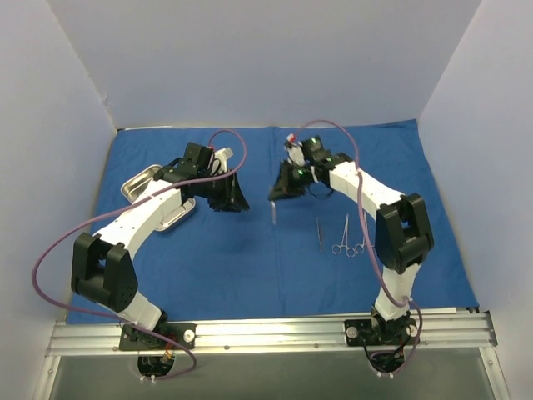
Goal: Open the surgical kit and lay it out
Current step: Place the medical item in the surgical kit.
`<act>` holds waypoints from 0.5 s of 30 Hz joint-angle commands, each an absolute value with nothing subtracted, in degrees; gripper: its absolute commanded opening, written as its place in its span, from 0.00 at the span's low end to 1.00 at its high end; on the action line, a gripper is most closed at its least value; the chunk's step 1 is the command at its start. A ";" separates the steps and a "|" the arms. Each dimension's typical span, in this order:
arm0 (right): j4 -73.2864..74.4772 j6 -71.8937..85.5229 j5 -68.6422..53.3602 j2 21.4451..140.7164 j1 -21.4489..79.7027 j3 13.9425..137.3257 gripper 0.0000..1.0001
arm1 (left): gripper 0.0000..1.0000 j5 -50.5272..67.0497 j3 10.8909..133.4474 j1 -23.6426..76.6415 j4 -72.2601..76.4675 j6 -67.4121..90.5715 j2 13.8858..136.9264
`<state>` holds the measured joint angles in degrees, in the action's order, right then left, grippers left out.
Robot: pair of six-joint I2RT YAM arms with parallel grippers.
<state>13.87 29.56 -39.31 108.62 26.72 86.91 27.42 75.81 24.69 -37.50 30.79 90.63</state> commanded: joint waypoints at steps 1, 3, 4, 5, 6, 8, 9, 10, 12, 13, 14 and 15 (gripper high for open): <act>20.39 19.02 -38.94 100.93 22.85 77.45 0.00 | 0.46 27.94 73.23 20.93 -37.98 28.74 86.14; 20.91 16.53 -36.04 98.80 22.50 72.02 0.00 | 0.46 29.62 71.90 19.95 -37.27 28.92 85.43; 20.74 15.65 -35.77 97.48 22.33 70.42 0.00 | 0.46 29.71 71.55 19.69 -37.18 28.92 85.08; 20.13 15.38 -35.77 96.95 21.98 68.66 0.00 | 0.46 29.71 71.11 19.34 -37.18 29.00 85.08; 17.78 15.82 -35.60 96.51 21.19 65.08 0.00 | 0.46 29.88 71.10 19.16 -37.18 29.00 85.17; 15.83 16.26 -35.60 96.06 21.01 62.68 0.00 | 0.46 30.23 71.19 18.72 -36.91 29.00 85.43; 15.30 16.26 -34.38 96.41 21.09 62.14 0.00 | 0.46 30.58 71.45 18.63 -36.91 28.92 85.69; 14.86 16.17 -34.37 97.46 21.18 61.70 0.00 | 0.46 30.76 71.72 18.63 -37.00 28.74 86.13; 13.89 16.00 -33.58 98.43 21.27 61.35 0.00 | 0.46 31.02 72.86 18.46 -37.35 28.39 86.66; 13.71 15.82 -32.70 99.22 21.18 61.35 0.00 | 0.46 31.03 73.21 18.46 -37.79 28.04 87.10; 13.45 15.47 -32.35 99.75 21.09 61.43 0.00 | 0.46 31.03 73.47 18.46 -37.88 27.86 87.10; 13.53 15.03 -31.82 100.28 21.09 61.52 0.00 | 0.46 31.03 73.65 18.28 -37.97 27.77 87.19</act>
